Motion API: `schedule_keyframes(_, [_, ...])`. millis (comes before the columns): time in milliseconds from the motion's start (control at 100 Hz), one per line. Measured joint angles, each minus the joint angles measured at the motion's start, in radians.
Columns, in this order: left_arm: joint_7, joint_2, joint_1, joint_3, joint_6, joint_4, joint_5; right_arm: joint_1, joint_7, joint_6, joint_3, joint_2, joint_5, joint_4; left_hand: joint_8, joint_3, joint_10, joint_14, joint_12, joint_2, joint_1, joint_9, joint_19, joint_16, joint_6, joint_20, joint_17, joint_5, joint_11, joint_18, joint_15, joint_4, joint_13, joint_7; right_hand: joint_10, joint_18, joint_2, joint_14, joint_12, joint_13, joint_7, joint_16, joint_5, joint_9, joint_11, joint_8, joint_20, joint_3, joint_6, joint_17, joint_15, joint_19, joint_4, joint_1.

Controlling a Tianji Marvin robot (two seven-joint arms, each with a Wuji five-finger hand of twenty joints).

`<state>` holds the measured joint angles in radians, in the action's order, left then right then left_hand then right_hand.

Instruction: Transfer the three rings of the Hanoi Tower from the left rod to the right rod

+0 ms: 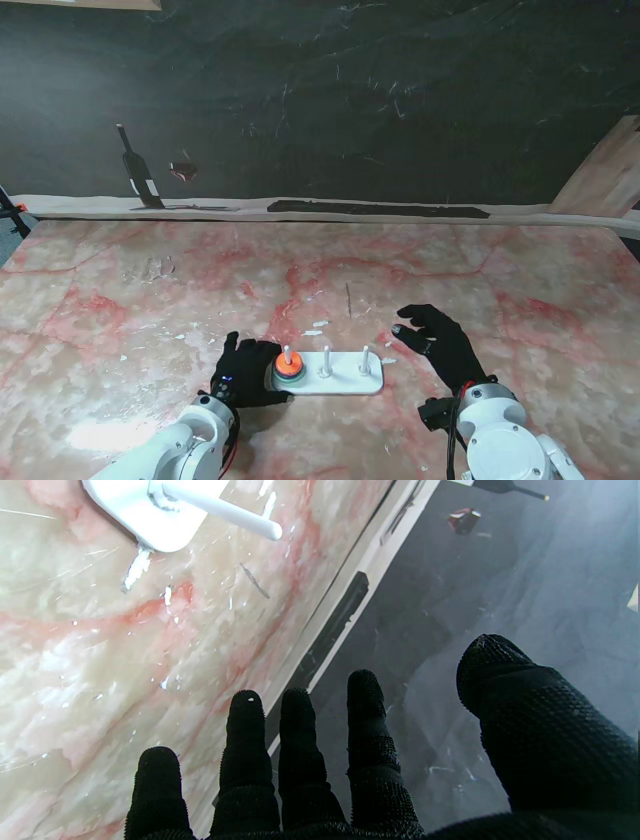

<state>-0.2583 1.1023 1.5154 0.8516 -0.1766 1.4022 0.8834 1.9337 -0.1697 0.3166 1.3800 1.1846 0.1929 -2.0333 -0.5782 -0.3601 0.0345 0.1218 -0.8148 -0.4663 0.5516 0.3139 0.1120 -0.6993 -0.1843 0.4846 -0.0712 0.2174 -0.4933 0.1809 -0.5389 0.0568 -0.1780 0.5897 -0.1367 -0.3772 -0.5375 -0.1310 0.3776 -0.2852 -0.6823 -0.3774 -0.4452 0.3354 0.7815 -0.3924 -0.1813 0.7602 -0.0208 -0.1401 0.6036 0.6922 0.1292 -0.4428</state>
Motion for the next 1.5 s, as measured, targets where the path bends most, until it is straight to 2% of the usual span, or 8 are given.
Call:
schedule_keyframes(350, [0.035, -0.004, 0.041, 0.009, -0.030, 0.054, 0.017, 0.002, -0.016, 0.004, -0.001, 0.005, 0.000, 0.000, 0.000, 0.042, 0.002, 0.009, 0.011, 0.031, 0.026, -0.032, 0.000, 0.003, -0.009, 0.000, 0.000, -0.024, 0.030, 0.000, 0.018, -0.009, 0.027, -0.024, -0.001, 0.000, 0.011, 0.000, 0.000, 0.000, 0.000, 0.000, 0.000, 0.000, 0.003, 0.000, 0.000, -0.009, 0.000, 0.000, 0.002, 0.000, 0.000, 0.000])
schedule_keyframes(420, [0.070, -0.007, 0.049, 0.013, -0.048, 0.075, 0.022, 0.002, -0.018, 0.005, -0.001, 0.005, 0.000, -0.001, 0.000, 0.103, 0.002, 0.009, 0.013, 0.064, 0.040, -0.067, -0.008, 0.006, -0.009, -0.015, 0.000, -0.052, 0.050, 0.000, 0.038, -0.061, 0.058, -0.037, -0.001, 0.000, 0.011, 0.000, 0.000, 0.000, 0.000, 0.000, 0.000, 0.000, 0.003, 0.000, 0.000, -0.009, 0.000, 0.000, 0.003, 0.001, 0.000, 0.000])
schedule_keyframes(570, [0.119, -0.015, 0.074, 0.030, -0.061, 0.112, 0.040, 0.003, -0.019, 0.006, 0.000, 0.006, 0.000, -0.001, 0.069, 0.183, 0.001, 0.016, 0.084, 0.102, 0.052, -0.121, -0.027, 0.053, -0.011, -0.061, 0.000, -0.097, 0.075, 0.000, 0.107, -0.070, 0.088, -0.114, -0.001, -0.001, 0.011, 0.000, 0.000, 0.000, 0.000, 0.000, 0.000, 0.000, 0.003, 0.000, 0.000, -0.010, 0.000, 0.000, 0.004, 0.002, 0.000, 0.000])
schedule_keyframes(700, [0.123, -0.015, 0.117, 0.062, -0.056, 0.133, 0.057, 0.003, -0.017, 0.007, 0.001, 0.006, -0.005, -0.001, 0.198, 0.250, 0.045, 0.018, 0.279, 0.134, 0.052, -0.123, -0.038, 0.092, -0.001, -0.095, 0.000, -0.084, 0.194, 0.009, 0.196, -0.070, 0.099, -0.278, -0.001, -0.002, 0.011, 0.000, 0.000, 0.000, 0.000, 0.000, 0.001, 0.000, 0.003, 0.000, 0.000, -0.011, 0.001, 0.000, 0.005, 0.002, 0.000, 0.000])
schedule_keyframes(960, [0.157, -0.020, 0.192, 0.139, -0.038, 0.198, 0.077, 0.004, -0.010, 0.003, 0.005, 0.006, -0.011, 0.000, 0.218, 0.294, 0.119, 0.063, 0.332, 0.060, 0.110, -0.110, -0.048, 0.107, -0.006, -0.109, 0.000, -0.065, 0.225, 0.012, 0.215, -0.070, 0.084, -0.319, -0.001, -0.002, 0.011, 0.000, 0.000, 0.000, 0.000, 0.000, 0.001, 0.000, 0.003, 0.000, 0.000, -0.020, 0.001, 0.000, 0.005, 0.007, 0.000, 0.000])
schedule_keyframes(1200, [0.084, -0.019, 0.220, 0.183, -0.001, 0.253, 0.070, 0.013, -0.014, -0.002, 0.007, 0.006, -0.009, -0.002, 0.217, 0.294, 0.119, 0.063, 0.340, 0.060, 0.117, -0.110, -0.050, 0.108, -0.007, -0.121, 0.001, -0.064, 0.225, 0.014, 0.215, -0.070, 0.084, -0.319, -0.001, -0.009, 0.011, 0.000, 0.000, 0.000, 0.001, 0.000, 0.003, 0.000, 0.003, 0.000, 0.000, -0.020, 0.002, 0.000, 0.005, 0.007, 0.000, 0.000])
schedule_keyframes(1350, [0.029, -0.010, 0.202, 0.176, 0.068, 0.255, 0.016, 0.020, -0.012, -0.011, 0.011, 0.006, -0.009, -0.003, 0.167, 0.294, 0.108, 0.063, 0.313, 0.059, 0.117, -0.109, -0.050, 0.108, -0.003, -0.121, 0.001, -0.063, 0.206, 0.020, 0.215, -0.070, 0.084, -0.259, -0.001, -0.010, 0.011, 0.000, 0.000, 0.000, 0.001, 0.000, 0.003, 0.000, 0.003, 0.000, 0.000, -0.020, 0.002, 0.000, 0.005, 0.007, 0.000, 0.000])
schedule_keyframes(1500, [0.029, -0.003, 0.164, 0.148, 0.090, 0.245, -0.004, 0.037, -0.020, -0.019, 0.014, 0.006, -0.010, -0.014, 0.142, 0.294, 0.100, 0.063, 0.271, 0.023, 0.139, -0.084, -0.049, 0.106, 0.011, -0.121, 0.001, -0.012, 0.138, 0.020, 0.197, -0.070, 0.081, -0.185, -0.001, -0.010, 0.011, 0.000, 0.000, 0.000, 0.001, 0.000, 0.003, 0.000, 0.003, 0.000, 0.000, -0.020, 0.002, 0.000, 0.005, 0.007, 0.000, 0.000])
